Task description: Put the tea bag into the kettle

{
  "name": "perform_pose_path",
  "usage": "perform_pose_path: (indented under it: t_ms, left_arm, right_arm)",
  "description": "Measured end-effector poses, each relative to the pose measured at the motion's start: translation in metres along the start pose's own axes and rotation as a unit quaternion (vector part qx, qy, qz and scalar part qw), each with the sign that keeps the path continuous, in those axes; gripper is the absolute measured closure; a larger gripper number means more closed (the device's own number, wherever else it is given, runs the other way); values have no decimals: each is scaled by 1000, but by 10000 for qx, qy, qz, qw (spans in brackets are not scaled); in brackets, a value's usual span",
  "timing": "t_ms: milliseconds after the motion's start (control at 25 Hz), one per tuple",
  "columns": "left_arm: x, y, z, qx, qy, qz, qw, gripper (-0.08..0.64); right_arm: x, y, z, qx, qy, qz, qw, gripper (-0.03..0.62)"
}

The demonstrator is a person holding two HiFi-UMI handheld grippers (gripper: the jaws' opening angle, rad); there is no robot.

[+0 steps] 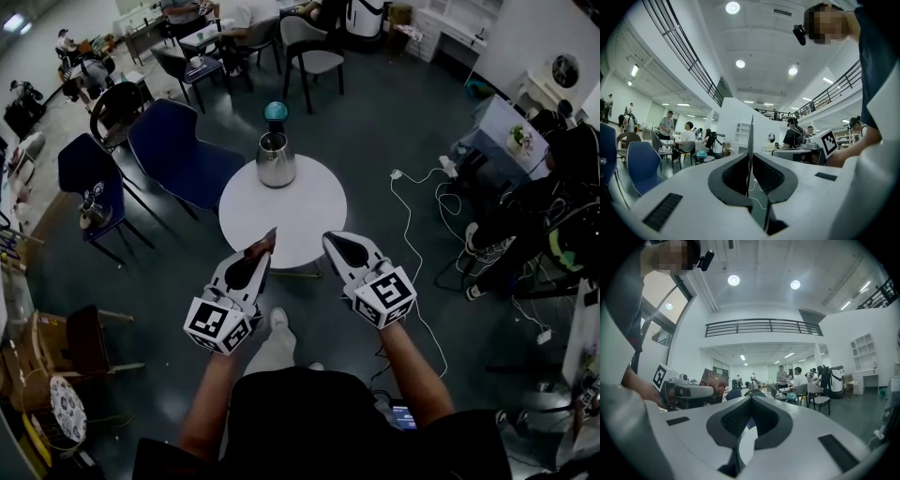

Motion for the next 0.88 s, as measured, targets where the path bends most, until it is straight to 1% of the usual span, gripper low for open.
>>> perform_pose_path:
  t_ms: [200,400,600,880]
  left_arm:
    - [-25,33,0,26,35,83,10000,522]
    - [-51,60,-2,73,67,79,9999,522]
    - [-69,87,-12,110,113,89,9998,522]
    - [-101,124,-18,137,188,205,9995,522]
  right_arm:
    - [-33,-23,6,-35,46,61,10000,575]
    - [-60,-47,12,-73,76,100,9999,575]
    - [-90,-63,12,-113,124,143,9998,575]
    - [-129,-91,11,-206,170,231,9994,575]
Point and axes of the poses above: the fingertips, and each gripper's own axes: x backward along the fingers, y to its left, z out of its underside, the point moved 2 cm from there along x, backward along the fingers, and after that the axes turned 8 degrees about x, right-handed, at the moved point
